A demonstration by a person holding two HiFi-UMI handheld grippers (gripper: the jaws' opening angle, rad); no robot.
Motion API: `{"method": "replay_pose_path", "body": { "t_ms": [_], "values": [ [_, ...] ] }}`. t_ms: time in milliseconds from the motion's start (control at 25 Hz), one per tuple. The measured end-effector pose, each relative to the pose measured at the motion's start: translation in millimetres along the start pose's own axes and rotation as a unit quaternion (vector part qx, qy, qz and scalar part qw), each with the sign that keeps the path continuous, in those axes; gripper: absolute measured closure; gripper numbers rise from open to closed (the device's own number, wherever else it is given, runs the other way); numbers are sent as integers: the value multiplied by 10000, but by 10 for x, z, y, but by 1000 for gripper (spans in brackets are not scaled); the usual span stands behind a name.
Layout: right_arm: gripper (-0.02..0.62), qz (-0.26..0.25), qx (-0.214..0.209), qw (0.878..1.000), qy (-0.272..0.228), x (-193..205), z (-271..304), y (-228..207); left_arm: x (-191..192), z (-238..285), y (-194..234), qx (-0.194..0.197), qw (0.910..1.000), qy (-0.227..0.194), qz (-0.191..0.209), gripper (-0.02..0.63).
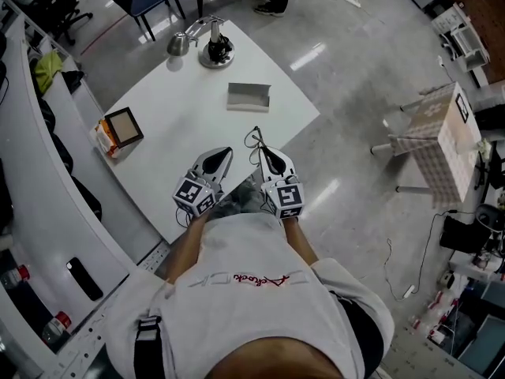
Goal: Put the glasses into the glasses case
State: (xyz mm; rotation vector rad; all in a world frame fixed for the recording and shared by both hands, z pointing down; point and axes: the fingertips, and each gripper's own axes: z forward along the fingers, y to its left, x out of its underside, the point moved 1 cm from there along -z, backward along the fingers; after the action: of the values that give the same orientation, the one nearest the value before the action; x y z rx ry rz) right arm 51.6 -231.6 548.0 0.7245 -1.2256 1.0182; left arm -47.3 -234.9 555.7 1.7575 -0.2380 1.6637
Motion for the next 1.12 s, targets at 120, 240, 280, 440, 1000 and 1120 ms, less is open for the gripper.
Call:
{"method": "replay_pose_path", "body": {
  "t_ms": [120,240,280,440,1000,1120],
  "values": [
    [586,42,-92,9999,-4,-32,123,-93,-14,65,84,-161,9999,38,-8,597],
    [586,54,-171,9998,39,-57,255,-179,-38,125,187,-310,9995,77,-58,597],
    [586,61,-203,9998,69,-57,296,-202,-47,145,222,-356,9993,84,-79,597],
    [586,106,-281,9992,245,31,409,-317,-21,246,317,-466,9987,133,-180,597],
    [586,335,-734,9922,952,509,828,-472,176,389,539,-819,9943,455,-515,597],
    [586,328,-803,9905,1063,594,988,-513,201,363,603,-911,9929,514,-562,597]
  ]
}}
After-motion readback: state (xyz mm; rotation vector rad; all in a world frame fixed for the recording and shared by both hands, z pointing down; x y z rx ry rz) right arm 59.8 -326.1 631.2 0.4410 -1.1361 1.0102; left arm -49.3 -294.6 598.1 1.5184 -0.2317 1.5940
